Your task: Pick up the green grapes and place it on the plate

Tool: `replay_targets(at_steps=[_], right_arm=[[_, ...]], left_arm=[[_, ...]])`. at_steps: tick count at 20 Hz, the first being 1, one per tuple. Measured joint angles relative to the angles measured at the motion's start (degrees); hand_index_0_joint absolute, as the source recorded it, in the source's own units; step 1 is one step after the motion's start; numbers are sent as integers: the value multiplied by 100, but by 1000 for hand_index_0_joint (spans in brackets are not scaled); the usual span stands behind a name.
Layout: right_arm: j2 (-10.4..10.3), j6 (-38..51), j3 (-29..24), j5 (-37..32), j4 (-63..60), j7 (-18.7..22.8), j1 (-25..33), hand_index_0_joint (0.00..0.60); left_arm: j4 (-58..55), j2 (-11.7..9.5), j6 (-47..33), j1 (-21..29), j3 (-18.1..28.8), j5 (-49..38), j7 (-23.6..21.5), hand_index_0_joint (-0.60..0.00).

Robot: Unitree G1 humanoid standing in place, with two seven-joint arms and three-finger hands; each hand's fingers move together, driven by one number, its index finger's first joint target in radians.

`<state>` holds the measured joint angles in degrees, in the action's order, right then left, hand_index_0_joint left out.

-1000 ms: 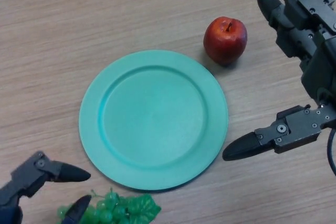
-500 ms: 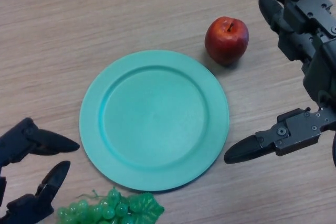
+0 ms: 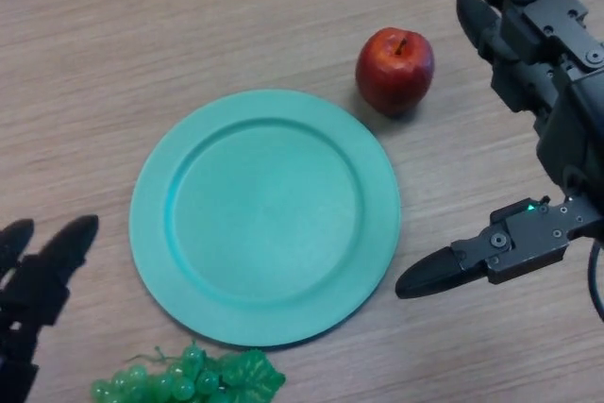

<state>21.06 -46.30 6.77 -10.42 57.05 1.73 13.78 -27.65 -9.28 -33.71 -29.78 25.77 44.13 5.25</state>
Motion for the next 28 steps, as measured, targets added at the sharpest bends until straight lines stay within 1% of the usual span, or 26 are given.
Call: replay_targets(at_steps=[1,3,4,5,6,7,8,9,10,12,13,15,16,18,21,23,25,26,27,28], right_arm=[[-38,0,-1,1,0,-35,0,0],[-91,0,3,2,0,-99,2,0],[-105,0,3,60,0,-101,9,0],[-117,0,1,142,-1,-106,13,0],[-120,0,3,162,-1,-115,35,0],[-124,0,3,162,-1,-128,36,0],[-141,0,1,168,-1,-140,36,0],[-159,0,1,179,-1,-145,36,0],[-160,0,-1,186,-1,-146,35,0],[-161,0,1,186,-2,-146,34,0],[-160,0,0,186,-2,-146,33,0],[-160,0,-2,185,-2,-146,37,0],[-159,0,-8,183,-2,-145,38,0],[-150,0,-8,172,-2,-144,38,0],[-63,0,-7,98,-2,-121,35,0],[-33,0,-8,89,-2,-100,30,0],[21,0,-8,55,-2,-18,25,0],[32,0,-7,-26,-1,6,28,0],[54,0,-7,-82,-2,54,27,0],[64,0,-5,-100,0,99,27,0]], left_arm=[[38,0,-63,-44,0,172,-39,0],[90,0,-316,-342,-21,331,-48,0],[123,0,-371,-555,-138,331,-49,-101],[152,1,-388,-617,-238,339,-49,-200],[160,9,-512,-619,-254,535,-69,-350],[196,8,-642,-620,-254,753,-223,-450],[352,7,-925,-623,-255,1119,-541,-592],[559,7,-1164,-631,-265,1443,-757,-600],[788,9,-1398,-633,-286,1796,-765,-600],[979,10,-1622,-516,-286,1696,-744,-600],[1106,10,-1735,-475,-259,1560,-656,-600],[1216,10,-1766,-446,-234,808,173,-600],[1208,10,-1674,-457,-234,450,675,-600],[1154,10,-1536,-461,-281,451,690,-600],[1174,11,-1550,-496,-341,632,383,-600],[1013,9,-1577,-648,-341,497,388,-600],[644,9,-1586,-639,-322,609,346,-600],[241,9,-1531,-605,-323,253,362,-600],[-127,9,-1318,-531,-322,-327,492,-600],[-641,10,-877,-191,-213,-1175,594,-600]])
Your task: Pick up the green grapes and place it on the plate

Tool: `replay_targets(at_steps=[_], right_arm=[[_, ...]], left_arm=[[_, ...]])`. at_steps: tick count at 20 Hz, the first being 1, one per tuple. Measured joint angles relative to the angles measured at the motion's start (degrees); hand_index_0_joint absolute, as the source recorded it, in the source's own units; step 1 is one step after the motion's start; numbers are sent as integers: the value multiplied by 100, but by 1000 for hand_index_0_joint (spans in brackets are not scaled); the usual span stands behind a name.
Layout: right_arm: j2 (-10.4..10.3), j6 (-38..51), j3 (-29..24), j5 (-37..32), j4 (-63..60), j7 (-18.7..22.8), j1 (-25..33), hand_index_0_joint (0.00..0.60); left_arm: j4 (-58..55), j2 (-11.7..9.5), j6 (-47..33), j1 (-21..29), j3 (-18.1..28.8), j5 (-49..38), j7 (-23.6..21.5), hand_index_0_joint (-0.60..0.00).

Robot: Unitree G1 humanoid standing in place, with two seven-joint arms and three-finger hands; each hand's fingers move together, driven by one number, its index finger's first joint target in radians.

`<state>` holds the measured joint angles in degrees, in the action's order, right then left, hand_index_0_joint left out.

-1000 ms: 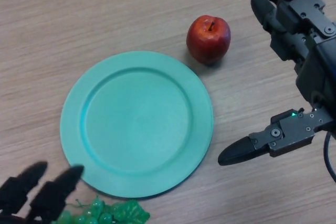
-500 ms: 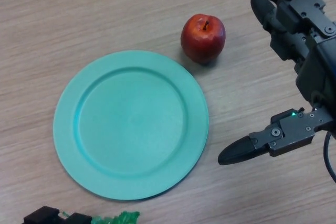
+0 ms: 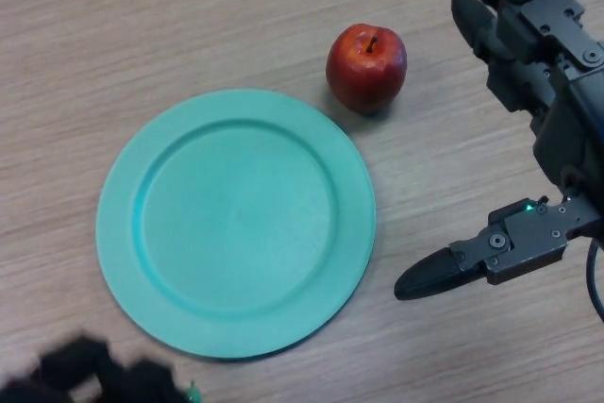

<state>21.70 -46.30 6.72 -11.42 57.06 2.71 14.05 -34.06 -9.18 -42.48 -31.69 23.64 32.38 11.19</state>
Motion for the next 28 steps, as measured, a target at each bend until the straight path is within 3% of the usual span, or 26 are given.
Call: replay_targets(at_steps=[2,6,13,15,17,18,19,20,22,23,26,28], right_arm=[[43,0,36,-3,-1,75,13,0],[132,0,185,-15,-3,287,74,0],[426,10,208,-413,-3,575,82,0],[475,15,221,-594,-3,644,66,0],[475,21,221,-578,-3,657,42,0],[474,23,225,-579,-3,665,47,0],[473,23,229,-579,-3,665,65,0],[470,22,231,-611,-5,688,140,0],[477,21,225,-867,-2,839,334,0],[486,21,216,-965,0,883,381,0],[667,12,176,-1381,1,1160,515,0],[668,12,172,-1381,1,1213,516,0]], left_arm=[[-458,-10,485,933,500,-334,31,-600],[-1225,-9,1762,2207,410,-626,158,-600],[-1242,-12,1957,2290,197,-578,294,-600],[-1237,-174,2375,2523,199,-580,293,-600],[-1456,-213,3443,2610,142,-1781,355,-400],[-1501,-218,3650,2630,135,-1865,363,-250],[-1624,-242,4139,2700,137,-2245,390,-149],[-1913,-373,5343,2962,232,-3423,383,-14],[-2145,-733,6766,3377,493,-5401,-137,0],[-2145,-771,6834,3415,493,-5735,-377,0],[-2108,-1180,7455,3522,854,-7251,-1031,0],[-2046,-1394,7485,3472,900,-7469,-1109,0]])
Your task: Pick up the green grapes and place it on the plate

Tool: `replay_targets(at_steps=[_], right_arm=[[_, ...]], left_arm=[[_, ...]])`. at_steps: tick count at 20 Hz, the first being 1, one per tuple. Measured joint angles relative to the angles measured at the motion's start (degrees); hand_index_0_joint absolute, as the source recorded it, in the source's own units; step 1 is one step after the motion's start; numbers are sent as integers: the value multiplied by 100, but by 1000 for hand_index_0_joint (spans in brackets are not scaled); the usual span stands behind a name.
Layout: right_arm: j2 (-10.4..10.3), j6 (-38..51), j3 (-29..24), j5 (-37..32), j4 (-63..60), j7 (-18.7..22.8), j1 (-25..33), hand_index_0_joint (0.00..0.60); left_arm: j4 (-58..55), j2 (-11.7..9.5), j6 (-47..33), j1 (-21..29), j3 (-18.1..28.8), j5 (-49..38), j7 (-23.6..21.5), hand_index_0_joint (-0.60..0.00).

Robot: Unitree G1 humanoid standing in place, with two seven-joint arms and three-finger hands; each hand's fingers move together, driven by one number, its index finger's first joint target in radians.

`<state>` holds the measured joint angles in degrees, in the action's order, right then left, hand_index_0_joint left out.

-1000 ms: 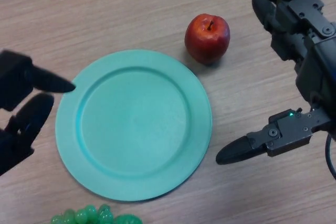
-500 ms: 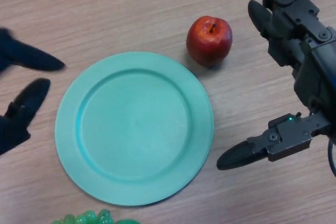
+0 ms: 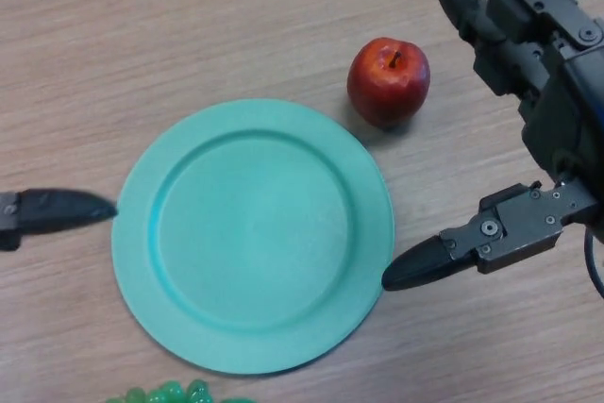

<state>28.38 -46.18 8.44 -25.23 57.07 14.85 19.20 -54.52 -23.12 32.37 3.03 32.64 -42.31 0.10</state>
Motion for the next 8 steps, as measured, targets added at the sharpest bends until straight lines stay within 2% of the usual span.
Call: replay_targets(at_steps=[2,5,8], right_arm=[[-13,0,-28,-3,1,1,-6,0],[-75,0,-208,-71,1,0,-48,0],[-77,0,-207,-71,2,-4,-62,0]], left_arm=[[147,7,-13,-123,-6,20,22,0],[339,129,-20,-261,-25,161,214,0],[359,73,-21,-205,-23,134,207,0]])
